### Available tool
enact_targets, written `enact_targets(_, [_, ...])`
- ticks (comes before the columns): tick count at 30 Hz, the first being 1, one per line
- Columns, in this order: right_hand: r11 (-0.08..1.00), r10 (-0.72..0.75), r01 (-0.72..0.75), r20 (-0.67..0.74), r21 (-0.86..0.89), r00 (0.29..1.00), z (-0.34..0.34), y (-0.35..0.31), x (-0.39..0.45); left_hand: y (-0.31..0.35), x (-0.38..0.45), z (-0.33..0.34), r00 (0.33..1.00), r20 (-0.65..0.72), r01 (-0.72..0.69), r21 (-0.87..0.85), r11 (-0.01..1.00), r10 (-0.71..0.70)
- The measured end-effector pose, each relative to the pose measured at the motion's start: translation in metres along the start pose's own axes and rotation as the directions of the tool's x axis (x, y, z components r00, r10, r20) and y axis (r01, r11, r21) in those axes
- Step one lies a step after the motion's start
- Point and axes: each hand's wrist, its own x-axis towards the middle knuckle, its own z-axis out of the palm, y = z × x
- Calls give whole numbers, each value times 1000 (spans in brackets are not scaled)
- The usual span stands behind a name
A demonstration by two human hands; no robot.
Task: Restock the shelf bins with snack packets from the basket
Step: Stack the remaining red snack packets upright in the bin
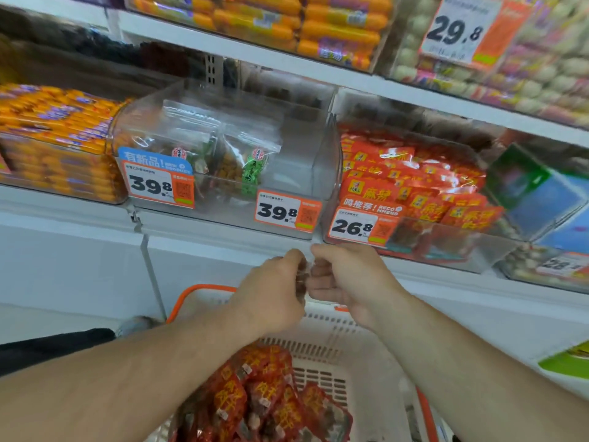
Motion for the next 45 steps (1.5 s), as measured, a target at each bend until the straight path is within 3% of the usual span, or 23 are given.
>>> enact_targets(3, [991,-75,71,-35,-113,997,-16,-13,-14,-5,7,-18,995,93,71,-374,925,-39])
enact_targets(6, [934,-285,236,-159,-268,945,-28,-21,-21,-8,10,-41,985,171,151,-707,691,-40])
enact_targets(8, [926,-321,283,-127,-250,939,-30,-22,-21,-10,12,-51,987,160,140,-805,576,-15])
enact_targets(10, [950,-243,238,-3,-204,970,-27,-25,-19,-10,13,-58,989,145,129,-863,488,-5])
enact_targets(13, [966,-218,235,146,-110,965,-20,-27,-14,-8,14,-66,995,94,64,-882,466,41])
enact_targets(16, [928,-364,371,127,-34,923,-10,-35,-13,-7,12,-82,998,12,-17,-898,439,62])
enact_targets(19, [813,-575,577,47,-81,817,-1,-57,-8,-16,19,-107,972,-215,-150,-883,445,-100])
enact_targets(20, [762,-636,631,13,-150,771,2,-66,-3,-23,23,-115,928,-318,-200,-865,461,-195])
enact_targets(22, [677,-715,683,-24,-277,699,10,-83,10,-41,32,-128,755,-535,-255,-773,582,-380])
enact_targets(24, [631,-750,694,-44,-346,660,20,-96,24,-63,38,-133,582,-673,-137,-635,760,-457])
enact_targets(26, [606,-756,668,-52,-431,653,31,-104,38,-83,46,-130,507,-722,134,-474,870,-471])
enact_targets(27, [596,-749,643,-45,-480,661,35,-106,46,-89,48,-128,502,-715,247,-421,872,-487])
enact_targets(29, [603,-716,599,-25,-527,698,45,-109,64,-94,51,-122,516,-688,330,-389,860,-510])
enact_targets(33, [775,-538,490,-9,-400,843,62,-111,95,-105,56,-112,569,-651,298,-406,864,-502])
enact_targets(36, [845,-388,379,55,-377,920,74,-110,107,-116,61,-104,597,-640,219,-450,866,-484])
enact_targets(45, [876,-202,225,100,-426,974,99,-106,140,-122,68,-97,603,-643,217,-437,873,-472])
